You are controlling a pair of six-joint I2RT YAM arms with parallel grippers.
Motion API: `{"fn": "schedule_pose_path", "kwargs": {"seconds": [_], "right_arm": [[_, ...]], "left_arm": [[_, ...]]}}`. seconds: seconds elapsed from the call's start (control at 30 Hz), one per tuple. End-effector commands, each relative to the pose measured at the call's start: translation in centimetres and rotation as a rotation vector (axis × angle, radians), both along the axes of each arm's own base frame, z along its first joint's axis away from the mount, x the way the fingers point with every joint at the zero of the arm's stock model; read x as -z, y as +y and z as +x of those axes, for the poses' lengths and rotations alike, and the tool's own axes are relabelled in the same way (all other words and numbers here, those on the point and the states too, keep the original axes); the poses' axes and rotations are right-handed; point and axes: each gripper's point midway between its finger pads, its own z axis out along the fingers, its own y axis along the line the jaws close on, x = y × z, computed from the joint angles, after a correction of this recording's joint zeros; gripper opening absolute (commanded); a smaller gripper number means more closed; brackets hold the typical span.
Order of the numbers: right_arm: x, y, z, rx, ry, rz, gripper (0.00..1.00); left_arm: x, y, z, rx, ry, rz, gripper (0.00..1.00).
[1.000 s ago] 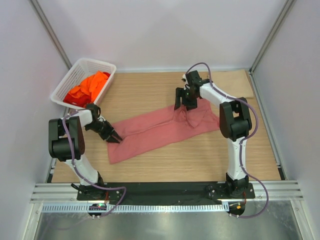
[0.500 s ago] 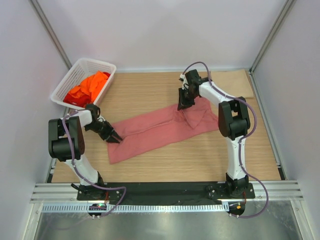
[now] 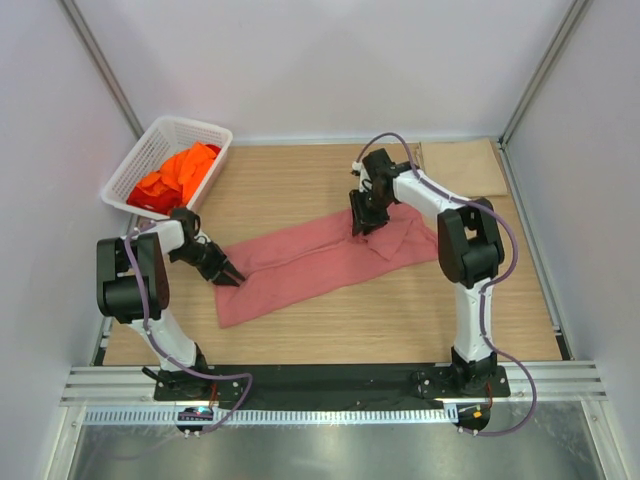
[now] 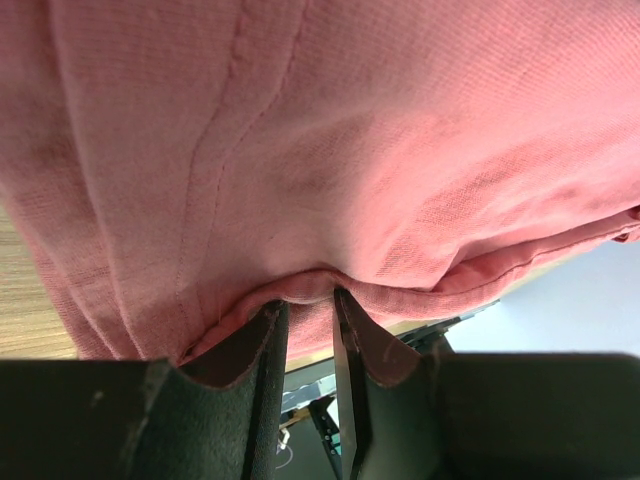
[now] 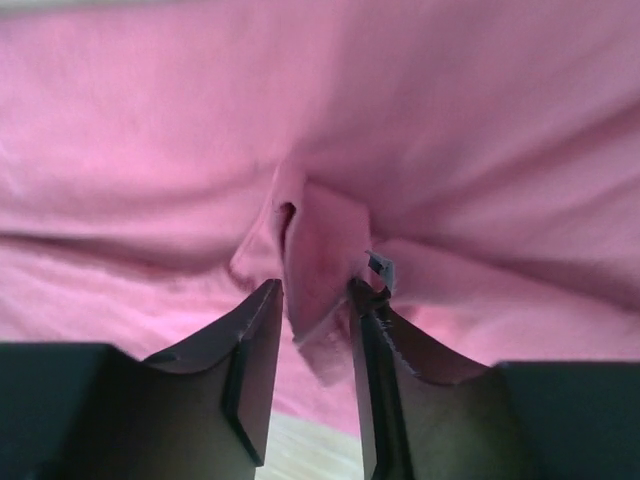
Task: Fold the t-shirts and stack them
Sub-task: Fold the tshirt
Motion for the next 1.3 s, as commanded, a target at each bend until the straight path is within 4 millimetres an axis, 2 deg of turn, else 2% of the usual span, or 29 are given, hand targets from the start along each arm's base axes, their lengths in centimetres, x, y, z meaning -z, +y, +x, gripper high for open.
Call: {"fn": "schedule_pose_path", "kwargs": {"seconds": [0.0,0.03,0.07,0.1,0.13,0.17,0.2,0.23,0.27,0.33,0.37,0.43,0.6,0.67,0.7,0.73,0.8,0.83,0.87,1.0,1.03,1.07,1.1,1.13,1.27], "right_arm": [[-3.3,1.4,-2.4,-0.089,-0.042,0.051,0.43],[-4.1,1.6,-3.0,-0.088,-0.041,0.077,0.46],[-4.1,2.1,-4.3,-0.093,0.002,0.129,0.50],[-4.6,2.2,-4.6,-0.043,0.014,0.156,0.50],[-6.0,2.1,-4.7,-0.014,-0.016,0.181,0.54],[-5.6,1.2,-5.5,0.042,0.004,0.177,0.57],[-6.2,1.1,-5.1,0.124,-0.011,0.210,0.61],[-7.7,-0.5,-4.4,0.210,-0.047,0.237,0.67],[-6.7,-1.8,-4.6,0.284,-0.032,0.242,0.68],[-6.6,-3.8,-4.5,0.462,0.019,0.307,0.71],[-5.6,-6.0,-4.9,0.541,0.046,0.330,0.72],[-5.6,-7.2,-4.2,0.575,0.030,0.395,0.75],[-4.2,-8.9,-5.1,0.552,0.055,0.320,0.74],[-3.4,-9.5,-5.5,0.570,0.069,0.329,0.65],[-3.2,-10.0,-4.9,0.589,0.054,0.347,0.61],[-3.3,-9.8,-4.9,0.581,0.061,0.383,0.58],[-3.0,-9.8,-4.3,0.592,0.058,0.414,0.53],[-2.5,-9.8,-4.2,0.592,0.066,0.415,0.50],[-2.4,-9.9,-3.9,0.589,0.064,0.418,0.49],[-1.9,-10.4,-3.0,0.592,0.062,0.405,0.48],[-2.0,-10.2,-2.8,0.583,0.061,0.415,0.49],[-1.9,-11.1,-2.1,0.600,0.048,0.430,0.50],[-1.9,-11.0,-2.0,0.594,0.055,0.441,0.50],[-1.8,-11.0,-1.8,0.590,0.054,0.439,0.52],[-1.1,-10.9,-1.2,0.579,0.074,0.459,0.52]], "left_arm": [[-0.3,0.4,0.3,0.010,-0.043,0.026,0.26],[-0.5,0.4,0.3,0.008,-0.045,0.023,0.26],[-0.7,0.4,0.4,0.009,-0.053,0.027,0.26],[-1.1,0.5,0.6,0.007,-0.073,0.034,0.26],[-1.4,0.6,0.7,0.006,-0.088,0.041,0.26],[-1.7,0.7,1.0,0.007,-0.107,0.049,0.27],[-2.0,0.8,1.2,0.008,-0.123,0.057,0.28],[-2.8,0.9,1.5,0.008,-0.157,0.064,0.30],[-3.2,0.9,1.7,0.007,-0.177,0.067,0.31],[-4.3,0.8,2.0,0.011,-0.223,0.073,0.36],[-4.7,0.8,2.1,0.012,-0.238,0.077,0.40],[-5.6,0.3,2.5,0.022,-0.279,0.074,0.46],[-7.9,-1.8,3.9,0.069,-0.385,0.036,0.51],[-9.4,-3.6,4.6,0.109,-0.454,0.001,0.52],[-9.9,-3.9,5.0,0.092,-0.465,-0.025,0.53],[-10.7,-6.2,5.2,0.146,-0.516,-0.062,0.54],[-11.5,-8.1,5.6,0.172,-0.539,-0.113,0.56],[-11.8,-9.8,5.5,0.199,-0.536,-0.135,0.57],[-12.3,-10.7,6.5,0.208,-0.561,-0.141,0.57],[-13.2,-15.3,7.9,0.225,-0.563,-0.225,0.57],[-12.4,-16.1,8.3,0.221,-0.539,-0.238,0.57],[-12.3,-17.3,8.4,0.209,-0.511,-0.261,0.57],[-13.0,-18.1,9.3,0.202,-0.538,-0.285,0.57],[-12.1,-18.7,9.8,0.190,-0.515,-0.298,0.59],[-12.3,-21.5,11.8,0.129,-0.492,-0.372,0.65]]}}
